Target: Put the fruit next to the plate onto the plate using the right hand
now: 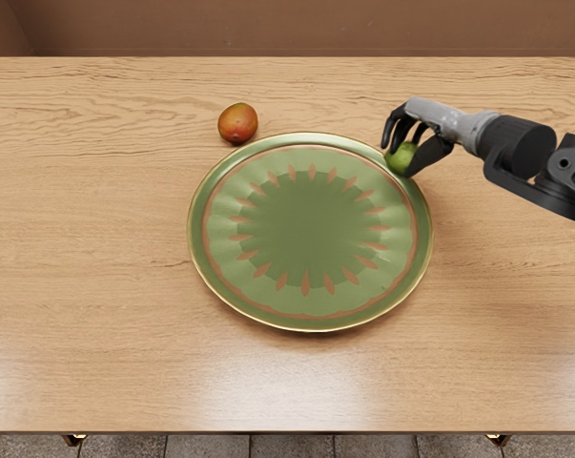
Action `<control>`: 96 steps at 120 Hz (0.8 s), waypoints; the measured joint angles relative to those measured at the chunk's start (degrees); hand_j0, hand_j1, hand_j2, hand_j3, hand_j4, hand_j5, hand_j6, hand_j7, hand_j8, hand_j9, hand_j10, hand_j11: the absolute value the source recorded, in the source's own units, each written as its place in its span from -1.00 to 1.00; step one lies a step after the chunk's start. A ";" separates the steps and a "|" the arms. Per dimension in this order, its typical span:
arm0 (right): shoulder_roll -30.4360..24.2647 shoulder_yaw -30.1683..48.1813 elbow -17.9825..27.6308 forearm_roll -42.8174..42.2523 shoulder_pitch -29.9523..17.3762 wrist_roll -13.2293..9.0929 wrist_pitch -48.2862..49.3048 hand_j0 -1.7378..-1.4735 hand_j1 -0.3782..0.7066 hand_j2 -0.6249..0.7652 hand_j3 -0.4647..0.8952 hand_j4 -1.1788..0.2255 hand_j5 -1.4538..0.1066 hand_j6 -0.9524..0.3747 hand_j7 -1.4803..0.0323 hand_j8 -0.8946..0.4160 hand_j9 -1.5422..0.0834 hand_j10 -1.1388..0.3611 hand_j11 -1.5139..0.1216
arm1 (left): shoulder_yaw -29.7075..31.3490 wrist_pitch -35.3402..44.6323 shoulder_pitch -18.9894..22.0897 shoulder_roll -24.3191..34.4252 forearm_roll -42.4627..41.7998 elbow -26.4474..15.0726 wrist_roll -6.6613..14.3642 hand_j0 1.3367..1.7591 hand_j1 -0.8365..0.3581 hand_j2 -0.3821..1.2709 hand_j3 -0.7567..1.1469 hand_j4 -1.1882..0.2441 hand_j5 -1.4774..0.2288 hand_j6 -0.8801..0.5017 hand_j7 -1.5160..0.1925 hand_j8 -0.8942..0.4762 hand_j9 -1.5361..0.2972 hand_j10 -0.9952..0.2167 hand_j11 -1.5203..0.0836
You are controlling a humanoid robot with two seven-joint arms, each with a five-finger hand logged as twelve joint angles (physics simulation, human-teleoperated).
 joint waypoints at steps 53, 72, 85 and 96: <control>1.32 -0.04 0.59 -0.12 -2.04 -0.02 -3.58 -0.39 0.04 0.26 -0.32 -0.06 -0.05 -0.36 0.04 -0.17 0.03 0.00 0.00 | 0.00 0.00 0.00 0.00 -0.01 0.00 -0.01 0.52 0.98 -0.54 -0.20 0.65 0.73 0.27 0.77 0.30 0.67 0.64 0.89; 1.54 -0.07 0.67 -0.15 -2.09 -0.28 -6.65 -0.40 -0.45 0.06 -0.32 0.31 0.41 0.04 0.51 0.09 0.47 0.26 0.43 | 0.00 0.00 0.00 0.00 0.01 0.00 -0.02 0.52 0.98 -0.54 -0.21 0.65 0.73 0.27 0.77 0.30 0.67 0.64 0.89; 1.50 0.06 0.70 -0.15 -1.63 -2.92 -4.58 -0.40 -0.64 -0.01 -0.32 0.45 0.58 0.18 0.67 0.19 0.63 0.35 0.59 | 0.00 0.00 0.00 0.00 -0.01 0.00 -0.02 0.52 0.98 -0.54 -0.21 0.65 0.73 0.27 0.77 0.30 0.67 0.64 0.89; 1.01 4.84 0.75 1.77 -0.93 -5.10 4.40 -0.40 -0.73 -0.04 -0.32 0.52 0.67 0.26 0.76 0.24 0.71 0.40 0.67 | 0.00 0.00 0.00 0.00 -0.02 0.00 0.00 0.52 0.98 -0.54 -0.21 0.65 0.73 0.27 0.77 0.30 0.67 0.64 0.89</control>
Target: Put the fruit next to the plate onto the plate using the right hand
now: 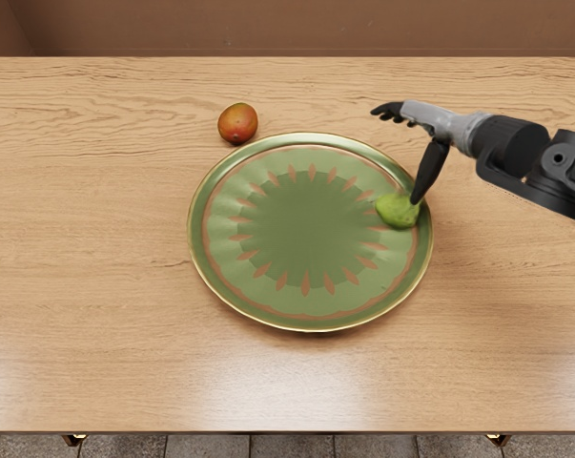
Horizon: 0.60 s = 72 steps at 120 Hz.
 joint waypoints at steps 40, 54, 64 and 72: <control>-15.33 15.53 -0.38 31.18 -1.57 1.96 28.54 -0.40 -0.87 -0.09 -0.32 0.62 0.80 0.37 0.89 0.31 0.84 0.47 0.79 | -0.06 -0.16 0.18 0.00 -0.11 -0.24 0.00 0.52 0.98 -0.54 -0.21 0.65 0.73 0.27 0.77 0.30 0.67 0.64 0.89; -18.75 15.93 -1.15 34.25 -3.77 3.54 29.71 -0.40 -0.88 -0.10 -0.32 0.63 0.81 0.38 0.91 0.32 0.85 0.48 0.80 | -0.18 -0.16 0.18 0.00 -0.26 -0.28 0.01 0.52 0.98 -0.54 -0.21 0.65 0.73 0.27 0.77 0.30 0.67 0.64 0.89; -19.66 15.83 -1.48 34.84 -5.81 3.91 30.03 -0.40 -0.89 -0.10 -0.32 0.64 0.82 0.39 0.91 0.32 0.85 0.48 0.81 | -0.23 -0.17 0.18 0.00 -0.30 -0.30 0.03 0.52 0.98 -0.54 -0.21 0.65 0.73 0.27 0.77 0.30 0.67 0.64 0.89; -20.02 15.79 -1.64 35.03 -6.99 4.06 30.15 -0.40 -0.89 -0.10 -0.32 0.64 0.82 0.39 0.91 0.33 0.86 0.48 0.81 | -0.21 -0.17 0.01 0.00 -0.21 -0.28 0.04 0.52 0.98 -0.54 -0.21 0.65 0.73 0.27 0.77 0.30 0.67 0.64 0.89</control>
